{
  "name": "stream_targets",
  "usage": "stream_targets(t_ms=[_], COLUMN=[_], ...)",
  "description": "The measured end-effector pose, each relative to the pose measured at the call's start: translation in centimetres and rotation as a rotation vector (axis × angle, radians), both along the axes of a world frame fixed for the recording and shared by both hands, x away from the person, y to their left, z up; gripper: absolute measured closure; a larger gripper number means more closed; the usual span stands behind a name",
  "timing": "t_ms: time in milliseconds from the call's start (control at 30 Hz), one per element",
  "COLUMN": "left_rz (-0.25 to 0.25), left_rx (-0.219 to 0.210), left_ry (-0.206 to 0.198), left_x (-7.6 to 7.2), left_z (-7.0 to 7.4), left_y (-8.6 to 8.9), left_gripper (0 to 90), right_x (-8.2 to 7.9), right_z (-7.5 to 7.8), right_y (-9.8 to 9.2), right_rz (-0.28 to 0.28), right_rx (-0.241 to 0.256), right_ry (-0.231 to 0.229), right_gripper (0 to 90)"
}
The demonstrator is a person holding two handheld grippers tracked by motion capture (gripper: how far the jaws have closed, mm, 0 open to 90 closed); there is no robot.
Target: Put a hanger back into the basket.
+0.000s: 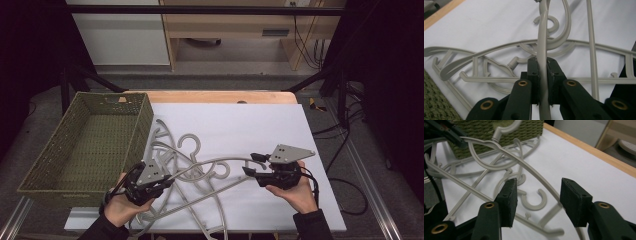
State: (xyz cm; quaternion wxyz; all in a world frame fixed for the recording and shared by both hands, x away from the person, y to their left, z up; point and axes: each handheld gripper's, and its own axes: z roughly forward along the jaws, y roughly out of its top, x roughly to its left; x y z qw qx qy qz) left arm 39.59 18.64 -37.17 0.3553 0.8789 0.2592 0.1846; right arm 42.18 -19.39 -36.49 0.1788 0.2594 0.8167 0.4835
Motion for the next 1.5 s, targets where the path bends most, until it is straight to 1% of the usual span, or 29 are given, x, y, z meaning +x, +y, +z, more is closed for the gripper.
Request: stream_targets(t_ms=[167,200,233,300,333,367,433,533,567,633,767,833,867,900,1033,1067,1100,1167,1333,1400,1433,1500], left_rz=[0.034,0.032,0.045,0.053,0.055,0.065,0.072,0.091,0.096,0.112,0.131,0.137,0.137,0.138,0.148,0.147,0.152,0.159,0.168,0.176,0.185,0.193], left_rx=[-0.031,-0.021,-0.043,-0.041,-0.041,-0.054,-0.057,-0.079,-0.091,-0.117,-0.140,-0.150,-0.150,-0.154,-0.156,-0.147,-0.150,-0.156,-0.179,-0.174,-0.173,-0.162], left_ry=[-0.020,-0.023,-0.026,-0.032,-0.037,-0.042,-0.053,-0.065,-0.072,-0.079,-0.103,-0.115,-0.115,-0.139,-0.165,-0.175,-0.182,-0.193,-0.198,-0.202,-0.201,-0.210], left_x=[0.0,0.0,0.0,0.0,0.0,0.0,-0.1,-0.1,-0.1,-0.1,-0.2,-0.2,-0.2,-0.2,-0.1,0.0,0.2,0.5,1.7,2.3,2.7,3.3], left_z=[0.7,0.9,1.0,1.3,1.5,1.7,2.0,2.6,2.7,3.0,3.8,4.2,4.2,4.8,5.8,6.0,6.3,6.9,8.2,8.6,8.8,9.0], left_y=[0.9,1.1,1.2,1.5,1.7,1.8,2.2,2.8,3.0,3.2,3.8,4.1,4.1,4.4,4.9,5.1,5.3,5.7,6.9,7.4,7.7,8.3], left_gripper=[82.8,82.8,82.8,82.8,82.8,82.8,82.8,82.8,82.8,82.8,82.8,82.8,82.8,82.8,82.8,82.8,82.8,82.8,82.8,82.8,82.8,82.8], right_x=[-0.3,-0.4,-0.5,-0.7,-0.8,-0.9,-1.1,-1.2,-1.2,-1.2,-1.3,-1.3,-1.3,-1.3,-1.3,-1.3,-1.4,-1.4,-1.3,-1.3,-1.3,-1.3], right_z=[0.1,0.0,0.0,-0.3,-0.4,-0.6,-0.9,-1.2,-1.2,-1.3,-1.5,-1.6,-1.6,-1.6,-1.6,-1.6,-1.7,-1.7,-1.8,-1.9,-1.9,-1.9], right_y=[-1.2,-1.4,-1.6,-2.0,-2.2,-2.5,-3.1,-4.1,-4.2,-4.6,-5.0,-5.1,-5.2,-5.3,-5.4,-5.4,-5.4,-5.3,-5.4,-5.4,-5.4,-5.5], right_rz=[-0.065,-0.077,-0.093,-0.114,-0.126,-0.139,-0.166,-0.214,-0.229,-0.264,-0.302,-0.313,-0.320,-0.326,-0.324,-0.326,-0.332,-0.333,-0.334,-0.332,-0.332,-0.330], right_rx=[0.048,0.054,0.060,0.072,0.084,0.094,0.119,0.171,0.180,0.187,0.198,0.199,0.199,0.199,0.198,0.193,0.188,0.189,0.183,0.172,0.178,0.175], right_ry=[0.003,0.003,0.004,0.006,0.009,0.009,-0.001,-0.006,-0.006,-0.013,-0.014,-0.011,-0.009,-0.010,-0.009,-0.009,-0.015,-0.010,-0.001,-0.005,-0.001,-0.007], right_gripper=[40.3,37.6,36.3,33.8,31.0,29.1,25.7,19.9,18.1,15.8,12.1,10.4,9.5,9.2,9.2,9.0,8.7,8.0,7.6,7.7,7.7,7.5])
